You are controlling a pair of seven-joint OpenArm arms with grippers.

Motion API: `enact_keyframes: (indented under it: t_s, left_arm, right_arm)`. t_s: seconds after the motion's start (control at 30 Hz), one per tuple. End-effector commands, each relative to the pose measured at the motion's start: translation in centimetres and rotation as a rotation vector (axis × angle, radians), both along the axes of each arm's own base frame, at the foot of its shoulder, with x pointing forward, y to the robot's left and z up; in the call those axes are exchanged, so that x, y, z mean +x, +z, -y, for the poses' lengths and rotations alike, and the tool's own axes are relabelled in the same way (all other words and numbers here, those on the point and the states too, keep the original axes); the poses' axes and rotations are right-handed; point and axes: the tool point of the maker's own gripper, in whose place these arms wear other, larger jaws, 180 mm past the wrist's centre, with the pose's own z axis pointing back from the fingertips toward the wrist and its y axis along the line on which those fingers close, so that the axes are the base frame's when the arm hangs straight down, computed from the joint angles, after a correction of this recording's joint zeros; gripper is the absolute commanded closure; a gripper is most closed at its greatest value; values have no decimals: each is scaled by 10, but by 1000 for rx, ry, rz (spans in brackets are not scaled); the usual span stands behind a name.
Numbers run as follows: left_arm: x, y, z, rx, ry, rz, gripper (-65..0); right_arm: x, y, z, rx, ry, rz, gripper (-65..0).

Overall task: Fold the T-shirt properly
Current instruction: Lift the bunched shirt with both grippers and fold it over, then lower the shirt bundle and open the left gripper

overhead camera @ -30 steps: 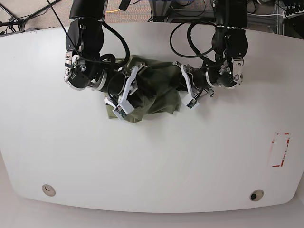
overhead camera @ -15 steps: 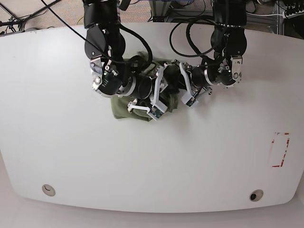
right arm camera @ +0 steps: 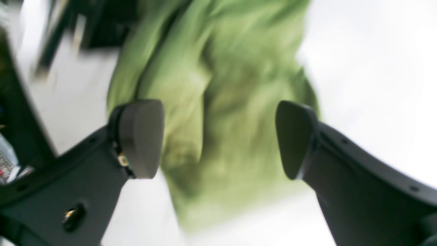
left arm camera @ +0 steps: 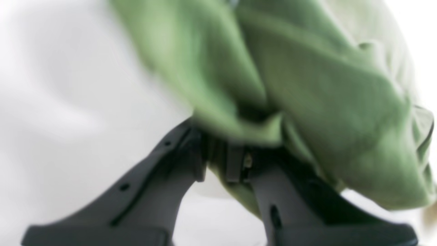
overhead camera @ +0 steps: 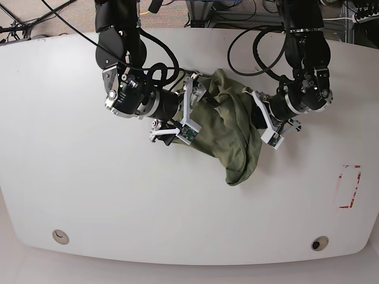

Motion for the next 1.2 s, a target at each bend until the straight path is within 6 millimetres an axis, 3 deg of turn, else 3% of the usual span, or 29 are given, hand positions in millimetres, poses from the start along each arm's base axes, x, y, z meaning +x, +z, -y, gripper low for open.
enact_keyframes:
  t_s: [0.0,0.1,0.2,0.37,0.57,0.67,0.83,1.0,1.1,1.17]
  left_arm:
    - [10,26,-5,-22,23,90,-63]
    - [13,39,-19,1,53,134,-63]
    - [13,39,-27,22,52,133,-63]
    - [6,30,-26,18,55,107,-63]
    - [-12,-26,-25,0,41,-78,-64]
    - [-17,-35,-33,14,42,-109,-117]
    - [-29,-35,-25,-55,40,-123,-243]
    - [-28,-25,-31,-49,26,-96,-246]
    - [-39,-25,-36,-23,20,-100,-246]
    - [-40,-14,-39,1,6,-65,-246]
  right_arm:
    - [3,13,3,29,21,43,-484]
    - [-11,5,1,56,32,-4,-414]
    - [-18,2,-8,82,51,-30,-342]
    - [-35,3,-35,110,142,-31,-333]
    - [-40,-1,-44,123,169,-46,-333]
    - [-39,-9,-45,131,163,-68,-333]
    - [-34,-19,-46,170,141,-93,-331]
    - [-19,-27,-45,184,120,-108,-328]
    - [-17,-31,-40,172,115,-110,-328]
    - [-14,-23,-37,173,120,-83,-328]
